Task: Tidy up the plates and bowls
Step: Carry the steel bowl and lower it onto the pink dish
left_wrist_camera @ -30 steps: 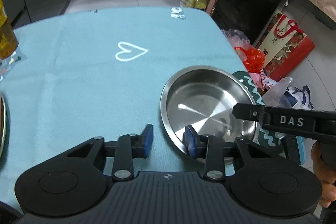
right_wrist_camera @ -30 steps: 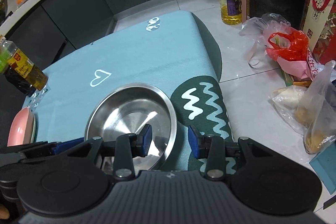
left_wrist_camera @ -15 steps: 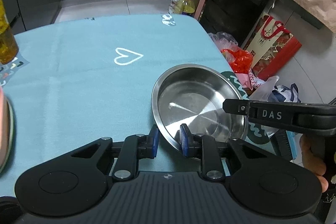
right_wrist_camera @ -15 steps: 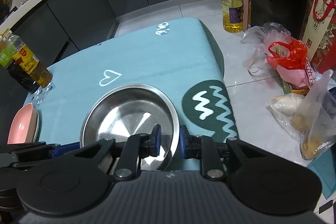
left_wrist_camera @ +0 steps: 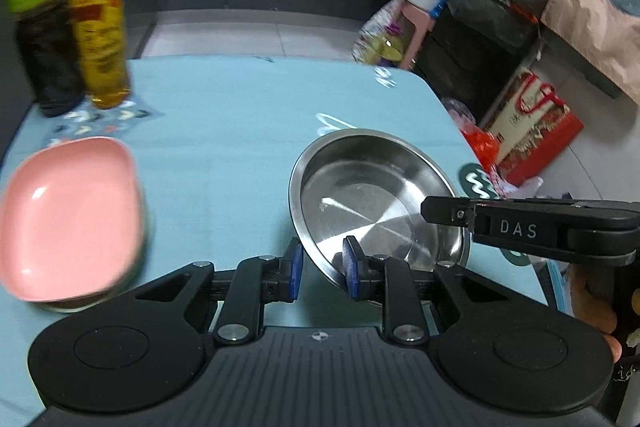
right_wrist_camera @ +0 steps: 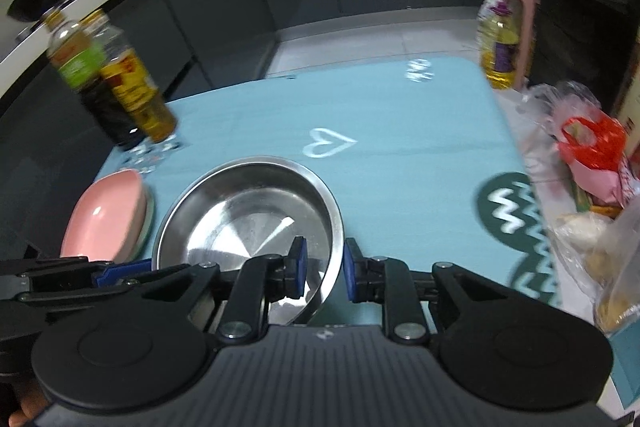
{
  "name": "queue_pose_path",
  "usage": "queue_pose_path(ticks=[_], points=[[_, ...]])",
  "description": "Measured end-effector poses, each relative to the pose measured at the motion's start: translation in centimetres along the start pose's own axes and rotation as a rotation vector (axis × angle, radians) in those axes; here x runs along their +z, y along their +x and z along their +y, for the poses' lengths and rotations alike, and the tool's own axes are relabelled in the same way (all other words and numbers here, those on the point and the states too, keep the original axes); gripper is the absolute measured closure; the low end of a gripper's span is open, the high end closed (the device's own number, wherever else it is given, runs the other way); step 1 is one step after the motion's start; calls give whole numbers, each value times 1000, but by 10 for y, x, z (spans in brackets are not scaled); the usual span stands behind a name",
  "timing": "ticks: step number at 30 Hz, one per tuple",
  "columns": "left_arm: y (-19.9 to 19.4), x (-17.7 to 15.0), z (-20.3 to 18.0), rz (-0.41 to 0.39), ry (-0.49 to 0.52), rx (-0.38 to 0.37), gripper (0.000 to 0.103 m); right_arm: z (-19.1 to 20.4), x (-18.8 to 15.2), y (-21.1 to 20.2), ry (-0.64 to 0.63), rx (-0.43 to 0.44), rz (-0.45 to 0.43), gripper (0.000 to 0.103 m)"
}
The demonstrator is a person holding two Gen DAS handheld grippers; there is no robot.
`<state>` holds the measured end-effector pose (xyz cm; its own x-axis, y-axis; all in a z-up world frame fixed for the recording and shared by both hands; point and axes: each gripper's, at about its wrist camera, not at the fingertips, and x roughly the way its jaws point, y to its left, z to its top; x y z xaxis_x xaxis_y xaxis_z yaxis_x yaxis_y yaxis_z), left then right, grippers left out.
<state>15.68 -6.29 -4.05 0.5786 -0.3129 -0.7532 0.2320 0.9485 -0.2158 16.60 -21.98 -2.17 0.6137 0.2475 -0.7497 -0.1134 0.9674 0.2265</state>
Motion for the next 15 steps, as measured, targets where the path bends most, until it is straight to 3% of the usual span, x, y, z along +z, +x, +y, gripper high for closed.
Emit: queue_pose_path(ticks=[15], points=[[-54, -15, 92, -75, -115, 103, 83, 103, 7, 17, -143, 92, 24, 91]])
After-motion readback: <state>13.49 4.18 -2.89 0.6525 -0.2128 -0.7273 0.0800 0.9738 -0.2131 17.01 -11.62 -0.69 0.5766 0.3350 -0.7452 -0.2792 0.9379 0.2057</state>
